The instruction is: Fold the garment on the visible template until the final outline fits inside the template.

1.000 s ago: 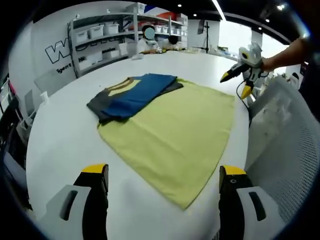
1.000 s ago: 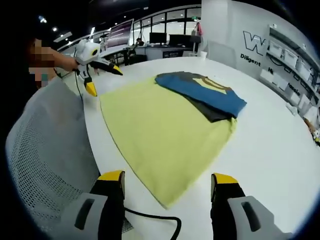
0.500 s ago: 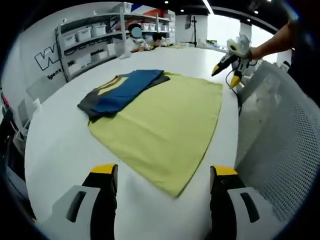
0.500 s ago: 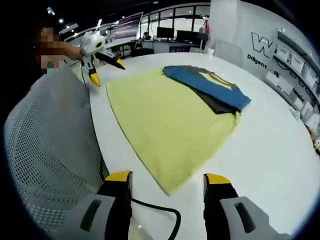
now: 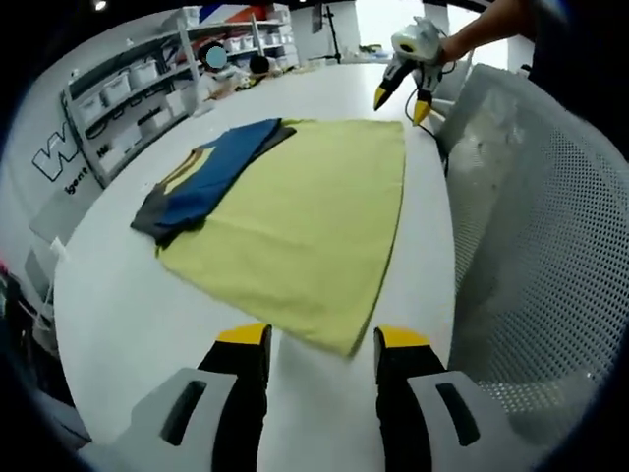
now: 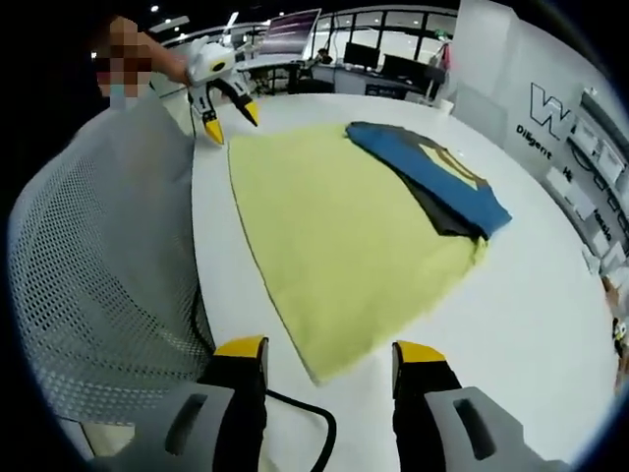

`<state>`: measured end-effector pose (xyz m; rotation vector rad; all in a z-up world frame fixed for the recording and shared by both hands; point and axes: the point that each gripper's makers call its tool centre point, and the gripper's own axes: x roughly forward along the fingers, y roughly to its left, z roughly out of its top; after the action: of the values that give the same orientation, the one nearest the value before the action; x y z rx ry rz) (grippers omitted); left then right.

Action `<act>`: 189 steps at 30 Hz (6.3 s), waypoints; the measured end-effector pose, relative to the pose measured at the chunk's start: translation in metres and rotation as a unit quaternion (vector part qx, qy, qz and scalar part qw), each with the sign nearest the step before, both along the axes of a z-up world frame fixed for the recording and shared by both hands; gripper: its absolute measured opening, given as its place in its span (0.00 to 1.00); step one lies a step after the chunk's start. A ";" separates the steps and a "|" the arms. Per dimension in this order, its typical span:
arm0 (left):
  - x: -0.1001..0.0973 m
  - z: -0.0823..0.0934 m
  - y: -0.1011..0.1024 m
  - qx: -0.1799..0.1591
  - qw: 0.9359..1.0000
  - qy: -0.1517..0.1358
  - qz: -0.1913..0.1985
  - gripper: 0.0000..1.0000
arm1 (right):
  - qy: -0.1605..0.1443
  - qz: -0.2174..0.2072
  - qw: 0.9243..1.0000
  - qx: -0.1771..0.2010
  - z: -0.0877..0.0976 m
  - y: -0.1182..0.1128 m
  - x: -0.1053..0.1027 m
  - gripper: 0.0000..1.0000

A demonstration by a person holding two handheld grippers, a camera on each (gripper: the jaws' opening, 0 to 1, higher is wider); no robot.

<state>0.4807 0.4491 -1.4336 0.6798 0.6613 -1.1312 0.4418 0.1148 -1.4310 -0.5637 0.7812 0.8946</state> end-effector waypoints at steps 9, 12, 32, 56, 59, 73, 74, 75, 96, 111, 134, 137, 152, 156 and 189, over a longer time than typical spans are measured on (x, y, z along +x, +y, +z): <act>-0.008 -0.006 0.001 0.042 0.998 -0.005 -0.056 0.32 | 0.009 0.042 0.999 -0.023 -0.004 -0.001 -0.002 0.38; -0.009 -0.005 0.001 0.045 0.997 -0.007 -0.064 0.29 | 0.007 0.067 0.997 -0.037 -0.006 0.001 -0.004 0.32; -0.008 -0.008 0.002 0.081 0.990 0.010 -0.117 0.20 | 0.051 0.138 0.986 -0.083 -0.019 -0.001 -0.014 0.11; -0.009 -0.012 -0.006 0.065 0.993 0.054 -0.087 0.04 | 0.039 0.146 0.983 -0.103 -0.019 0.000 -0.005 0.00; -0.007 -0.011 -0.006 0.054 0.994 0.085 -0.047 0.03 | 0.039 0.136 0.985 -0.103 -0.018 -0.002 -0.001 0.00; 0.024 0.027 -0.006 0.011 0.997 0.078 0.011 0.03 | 0.013 0.107 0.990 -0.089 0.008 -0.004 0.023 0.00; 0.027 0.029 -0.007 0.009 0.997 0.075 0.012 0.03 | 0.005 0.108 0.990 -0.094 0.011 -0.005 0.027 0.00; 0.028 0.031 -0.007 0.009 0.997 0.074 0.013 0.03 | 0.004 0.106 0.990 -0.093 0.013 -0.006 0.029 0.00; 0.069 0.062 -0.008 -0.006 0.999 0.034 0.024 0.03 | -0.051 0.085 0.991 -0.087 0.060 -0.009 0.068 0.00; 0.100 0.089 -0.010 -0.017 0.999 0.004 0.031 0.03 | -0.086 0.078 0.989 -0.086 0.095 -0.012 0.097 0.00; 0.140 0.142 -0.013 -0.055 0.996 -0.040 0.057 0.03 | -0.138 0.060 0.986 -0.077 0.146 -0.016 0.137 0.00; 0.134 0.143 -0.013 -0.055 0.996 -0.041 0.052 0.03 | -0.134 0.064 0.986 -0.080 0.145 -0.015 0.132 0.00; 0.137 0.165 -0.012 -0.054 0.995 -0.073 0.040 0.03 | -0.153 0.066 0.983 -0.080 0.170 -0.013 0.130 0.00; 0.141 0.176 -0.014 -0.061 0.993 -0.086 0.043 0.03 | -0.164 0.065 0.981 -0.083 0.179 -0.012 0.135 0.00; 0.231 0.192 -0.025 -0.054 0.987 -0.137 0.069 0.03 | -0.188 0.010 0.978 -0.088 0.184 -0.022 0.229 0.00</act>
<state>0.7119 0.4239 -1.2419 0.6712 0.4039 -0.9187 0.6706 0.0929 -1.2467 -0.8701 0.5125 0.7117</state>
